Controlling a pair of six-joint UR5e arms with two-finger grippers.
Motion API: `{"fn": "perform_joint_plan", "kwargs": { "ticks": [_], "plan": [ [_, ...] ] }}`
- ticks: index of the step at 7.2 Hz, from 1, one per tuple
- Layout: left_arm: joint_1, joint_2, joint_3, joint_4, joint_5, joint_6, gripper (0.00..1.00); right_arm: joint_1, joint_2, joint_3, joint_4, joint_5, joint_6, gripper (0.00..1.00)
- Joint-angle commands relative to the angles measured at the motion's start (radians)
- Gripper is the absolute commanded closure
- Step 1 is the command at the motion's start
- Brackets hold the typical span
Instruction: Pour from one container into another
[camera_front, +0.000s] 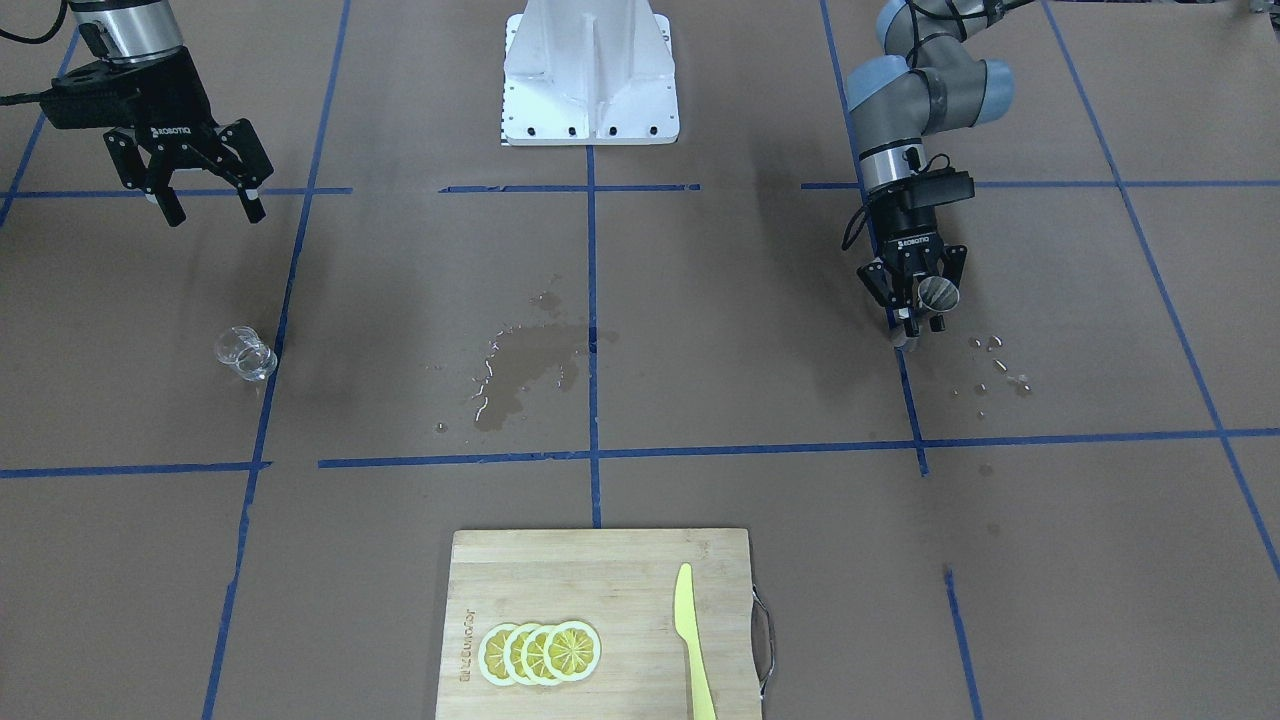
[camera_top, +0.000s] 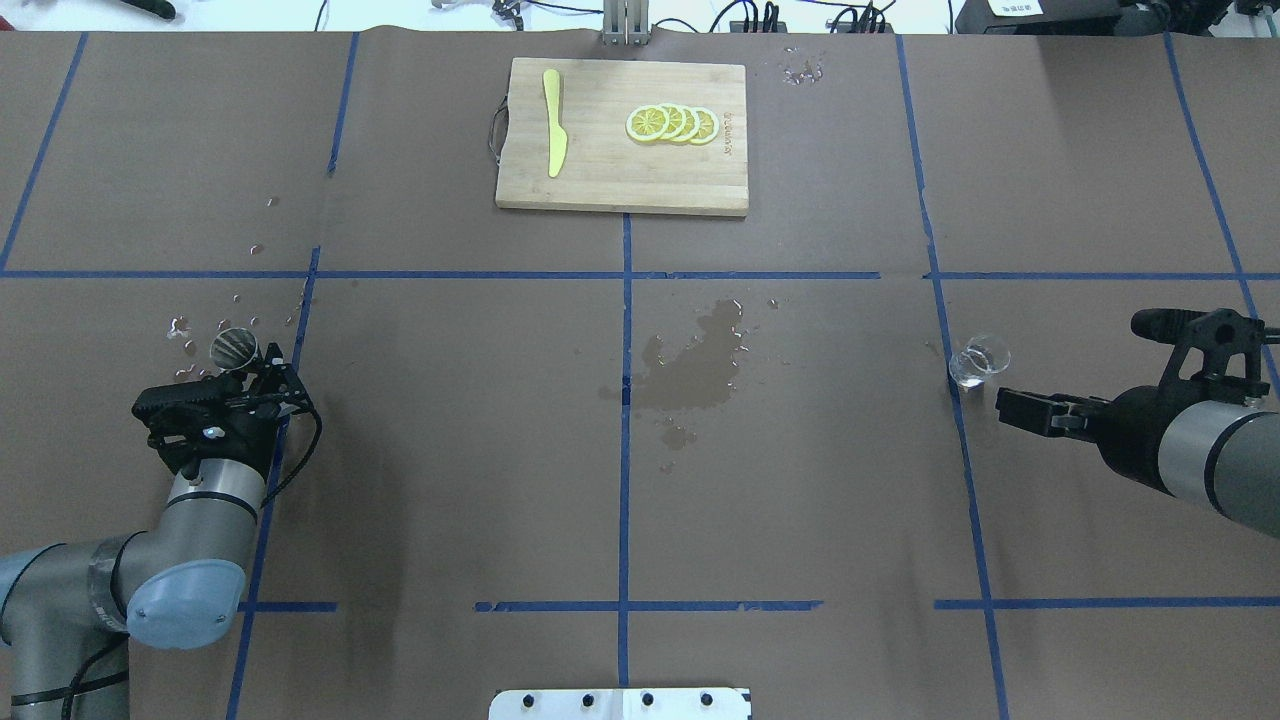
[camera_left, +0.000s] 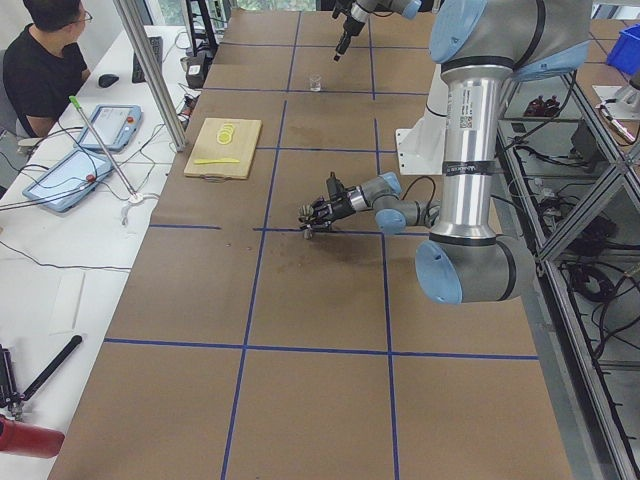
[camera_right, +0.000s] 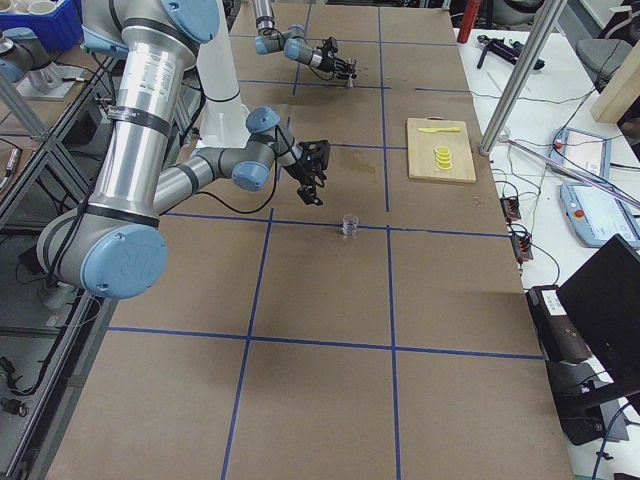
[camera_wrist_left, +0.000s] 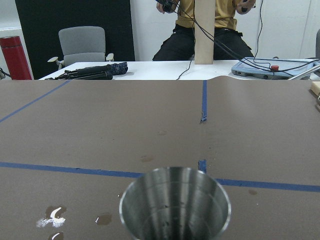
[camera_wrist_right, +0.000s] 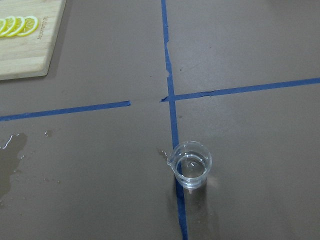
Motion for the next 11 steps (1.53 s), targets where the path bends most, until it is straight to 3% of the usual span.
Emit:
{"fn": "perform_joint_plan", "kwargs": {
  "ticks": [1,4,5,6,7,8,11],
  "plan": [
    [-0.001,0.001,-0.021,-0.002,0.007,0.004,1.0,-0.052,-0.001,-0.01,0.0,-0.079,0.001,0.0],
    [-0.007,0.009,-0.161,-0.004,-0.003,0.054,1.0,-0.161,-0.015,-0.056,0.024,-0.256,0.009,0.0],
    [-0.022,0.003,-0.199,-0.014,-0.004,0.097,1.0,-0.191,-0.024,-0.117,0.122,-0.326,0.009,0.0],
    [-0.032,-0.003,-0.198,-0.09,-0.004,0.143,1.0,-0.227,-0.026,-0.221,0.299,-0.418,0.007,0.0],
    [-0.033,0.001,-0.193,-0.213,-0.006,0.244,1.0,-0.227,-0.027,-0.318,0.456,-0.439,-0.011,0.0],
    [-0.033,0.003,-0.184,-0.322,-0.007,0.336,1.0,-0.228,-0.024,-0.354,0.516,-0.498,-0.067,0.0],
    [-0.038,-0.003,-0.17,-0.442,-0.061,0.486,1.0,-0.232,0.022,-0.4,0.522,-0.534,-0.146,0.0]
  ]
}}
